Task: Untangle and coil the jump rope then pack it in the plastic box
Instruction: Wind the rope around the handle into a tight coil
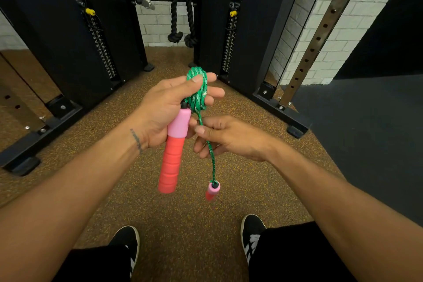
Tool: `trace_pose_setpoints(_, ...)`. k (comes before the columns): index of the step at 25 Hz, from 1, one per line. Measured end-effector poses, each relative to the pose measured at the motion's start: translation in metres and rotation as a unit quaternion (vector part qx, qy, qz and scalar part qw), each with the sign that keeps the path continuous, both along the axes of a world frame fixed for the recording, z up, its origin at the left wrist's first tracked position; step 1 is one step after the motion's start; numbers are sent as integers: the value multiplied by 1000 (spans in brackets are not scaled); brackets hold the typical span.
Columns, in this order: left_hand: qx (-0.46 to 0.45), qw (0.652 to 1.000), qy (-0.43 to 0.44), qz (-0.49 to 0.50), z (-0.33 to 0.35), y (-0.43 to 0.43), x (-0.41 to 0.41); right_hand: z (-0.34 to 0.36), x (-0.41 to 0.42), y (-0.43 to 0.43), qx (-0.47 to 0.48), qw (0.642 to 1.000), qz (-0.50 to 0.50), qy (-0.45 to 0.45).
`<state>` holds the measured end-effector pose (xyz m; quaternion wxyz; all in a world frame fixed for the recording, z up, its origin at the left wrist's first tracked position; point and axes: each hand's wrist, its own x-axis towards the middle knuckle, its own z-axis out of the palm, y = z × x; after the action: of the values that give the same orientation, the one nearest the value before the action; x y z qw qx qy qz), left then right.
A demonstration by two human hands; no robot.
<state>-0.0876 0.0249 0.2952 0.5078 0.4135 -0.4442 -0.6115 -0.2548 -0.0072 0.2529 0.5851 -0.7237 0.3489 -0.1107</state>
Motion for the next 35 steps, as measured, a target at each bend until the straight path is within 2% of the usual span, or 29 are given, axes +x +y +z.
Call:
trace_pose_setpoints(3, -5, 999, -48, 17, 0, -3, 5, 1, 3, 6, -8, 999, 33, 29)
trace_pose_setpoints(8, 0, 995, -95, -17, -1, -1, 10, 7, -1, 4, 4, 999, 23, 38)
trace_pose_setpoints(11, 1, 993, -121, -11, -3, -3, 8, 11, -5, 3, 4, 999, 22, 34)
trace_pose_setpoints(15, 1, 987, -155, -50, -4, -3, 8, 21, -13, 1, 4, 999, 41, 17)
trace_pose_setpoints(21, 66, 998, -17, 11, 5, -6, 15, 26, -21, 0, 10, 996, 85, 8)
trace_pose_setpoints(25, 117, 984, 133, 29, 10, -9, 24, 23, -18, 0, 2, 994, 103, 49)
trace_pose_setpoints(26, 120, 981, 147, 33, 10, -9, 28, 23, -18, -1, 0, 993, 101, 57)
trace_pose_setpoints(28, 114, 987, 109, 34, 12, -8, 32, 21, -16, -3, -7, 994, 95, 61)
trace_pose_setpoints(31, 83, 995, -59, 7, 7, -2, 27, 22, -14, -1, -17, 995, 89, 52)
trace_pose_setpoints(33, 67, 986, -149, -40, 1, 1, 21, 26, -16, 0, -33, 995, 83, 46)
trace_pose_setpoints(35, 60, 975, -191, -92, -3, 1, 18, 29, -19, 0, -48, 996, 61, 34)
